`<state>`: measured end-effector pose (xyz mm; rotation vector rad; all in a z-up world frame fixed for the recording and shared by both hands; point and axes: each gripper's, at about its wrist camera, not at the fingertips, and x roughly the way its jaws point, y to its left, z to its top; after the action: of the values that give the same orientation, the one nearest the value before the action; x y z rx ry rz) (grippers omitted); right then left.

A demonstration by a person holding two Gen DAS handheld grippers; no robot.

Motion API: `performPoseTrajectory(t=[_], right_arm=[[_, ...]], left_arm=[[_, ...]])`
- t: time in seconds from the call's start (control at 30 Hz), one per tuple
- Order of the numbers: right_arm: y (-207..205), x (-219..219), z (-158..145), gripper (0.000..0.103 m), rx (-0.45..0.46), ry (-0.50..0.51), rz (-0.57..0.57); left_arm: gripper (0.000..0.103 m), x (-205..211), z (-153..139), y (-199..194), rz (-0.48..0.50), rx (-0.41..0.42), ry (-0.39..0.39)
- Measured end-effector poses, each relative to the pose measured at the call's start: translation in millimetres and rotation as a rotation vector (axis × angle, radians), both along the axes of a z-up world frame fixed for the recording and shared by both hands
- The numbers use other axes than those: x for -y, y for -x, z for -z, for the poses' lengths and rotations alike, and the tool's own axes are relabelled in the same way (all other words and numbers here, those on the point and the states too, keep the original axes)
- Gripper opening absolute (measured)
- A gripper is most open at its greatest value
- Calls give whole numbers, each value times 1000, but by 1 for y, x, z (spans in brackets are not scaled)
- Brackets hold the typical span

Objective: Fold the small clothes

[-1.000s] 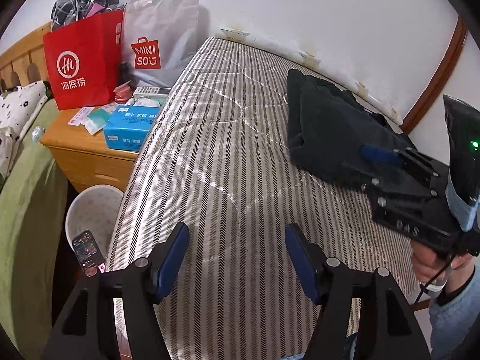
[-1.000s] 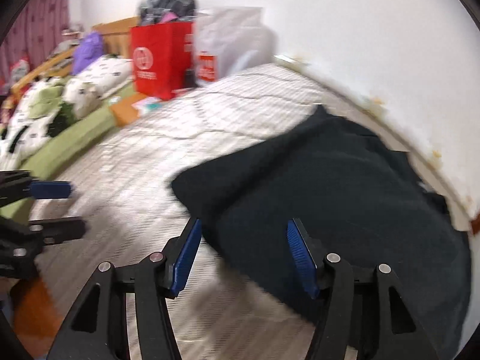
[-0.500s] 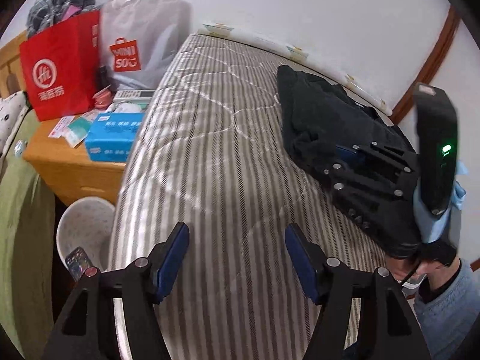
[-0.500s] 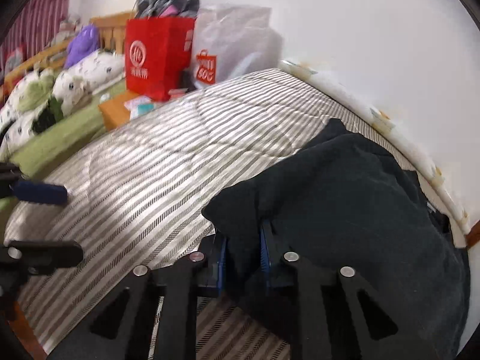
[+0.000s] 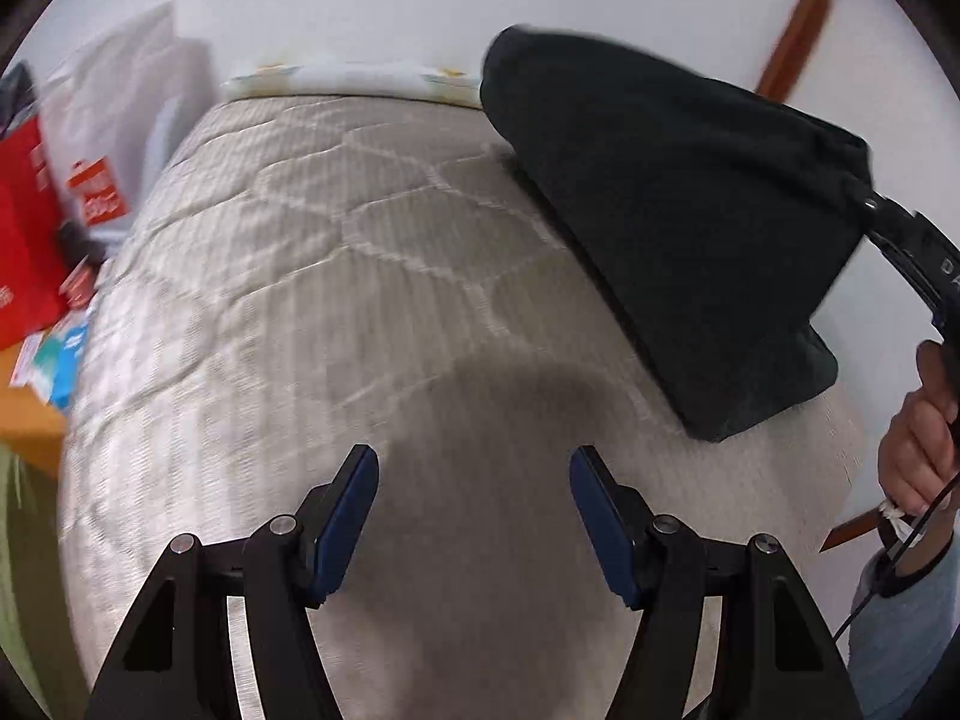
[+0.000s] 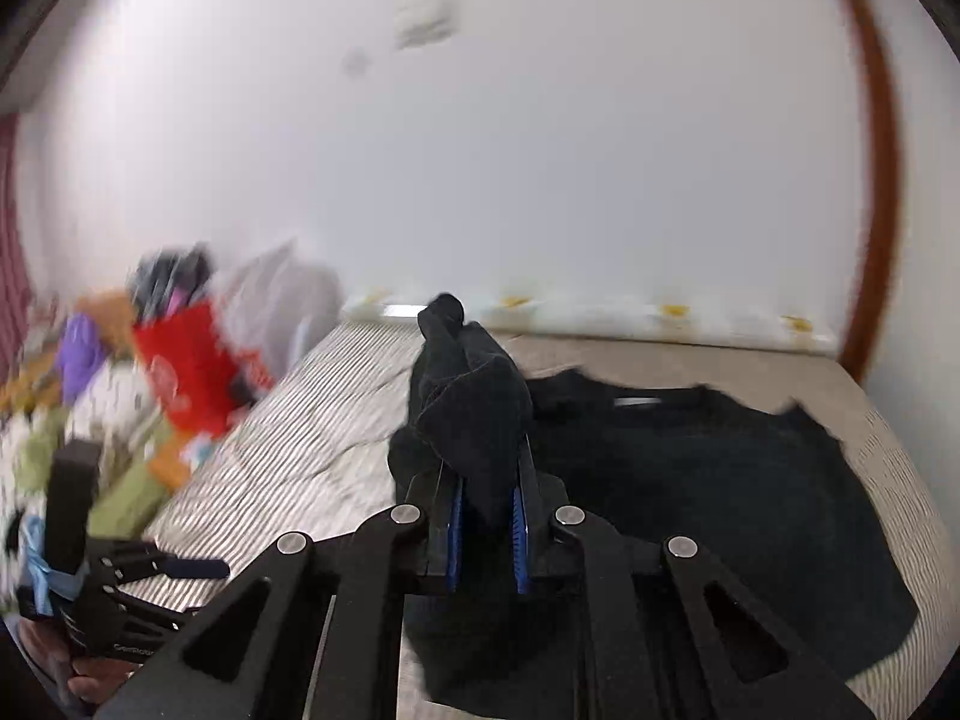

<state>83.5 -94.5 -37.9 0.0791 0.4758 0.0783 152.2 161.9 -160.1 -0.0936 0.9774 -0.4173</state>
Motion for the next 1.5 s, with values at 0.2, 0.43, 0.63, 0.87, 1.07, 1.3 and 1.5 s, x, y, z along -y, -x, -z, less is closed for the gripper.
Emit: performPoseTrajectory(t=[0.2,0.43,0.63,0.87,1.07,1.3,1.5], right_arm=[[26,119,35,12,-48,-162,161],[37,194,105,17,-189,-335,223],[55,198,107,55,-135,-359,179],[20,194,115,57,-191,-425,150],[-16,178,119,37,-220,-437,177],[2,184,81,17,-46,-280,173],[50,245,65,17,82,-253,354]], left_arm=[[64,61,1,0,44,6,23],[64,130,4,7,140,41,19],[77,150,-1,27,225,80,69],[79,182,7,29,247,118,-33],[79,198,19,18,228,77,-20],[79,210,20,13,206,96,-52],[79,228,20,18,237,111,-75]])
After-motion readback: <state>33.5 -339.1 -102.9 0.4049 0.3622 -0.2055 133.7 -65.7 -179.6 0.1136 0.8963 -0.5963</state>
